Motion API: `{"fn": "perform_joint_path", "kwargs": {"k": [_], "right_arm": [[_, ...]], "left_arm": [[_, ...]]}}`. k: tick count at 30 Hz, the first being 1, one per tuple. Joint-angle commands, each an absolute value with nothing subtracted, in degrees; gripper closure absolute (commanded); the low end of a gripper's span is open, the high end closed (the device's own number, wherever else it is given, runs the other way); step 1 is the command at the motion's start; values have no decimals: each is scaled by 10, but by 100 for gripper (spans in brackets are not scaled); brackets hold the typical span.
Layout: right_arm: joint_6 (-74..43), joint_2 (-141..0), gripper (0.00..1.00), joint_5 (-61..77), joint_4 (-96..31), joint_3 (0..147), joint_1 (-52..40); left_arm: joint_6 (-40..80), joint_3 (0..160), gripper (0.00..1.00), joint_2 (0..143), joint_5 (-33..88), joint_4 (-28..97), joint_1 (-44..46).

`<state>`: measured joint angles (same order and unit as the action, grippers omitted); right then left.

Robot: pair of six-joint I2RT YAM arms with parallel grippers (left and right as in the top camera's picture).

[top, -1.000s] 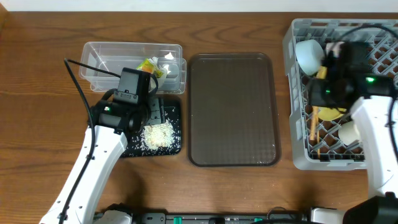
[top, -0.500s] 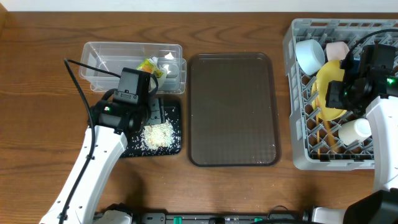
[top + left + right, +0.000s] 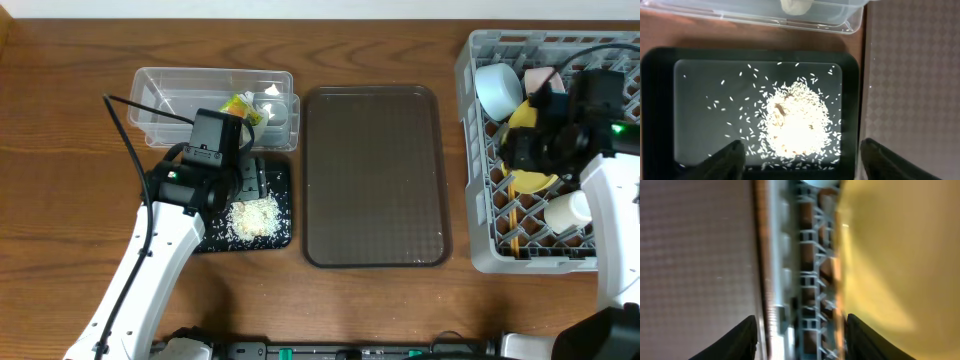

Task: Sort waste into correct bins and load items into the dishwasher rack

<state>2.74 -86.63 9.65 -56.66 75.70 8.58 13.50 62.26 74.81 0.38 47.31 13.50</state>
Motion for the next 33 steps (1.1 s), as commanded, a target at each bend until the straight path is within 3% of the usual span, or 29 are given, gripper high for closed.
{"fn": "perform_joint_path", "kwargs": {"k": [1,8,15,19,22,23,28,33], "right_arm": [[33,-870,41,123,-553,761,58],[-86,-868,30,48,-552,761,43],[-94,-816,27,45,-585,730,43],[-94,-712,21,43,-534,644,43],[-94,-595,6,43,-469,547,43],[-94,-560,1,43,-454,521,43],[-94,-402,1,31,-418,422,43],[-94,-324,1,32,-495,403,43]], "left_arm": [[101,623,19,748,-5,470,132],[101,623,15,750,25,529,132],[88,606,15,684,40,563,133],[83,567,14,578,38,532,133],[87,517,14,483,39,498,133],[93,502,7,457,39,488,133],[92,467,5,367,38,466,133],[92,467,4,348,38,466,133]]}}
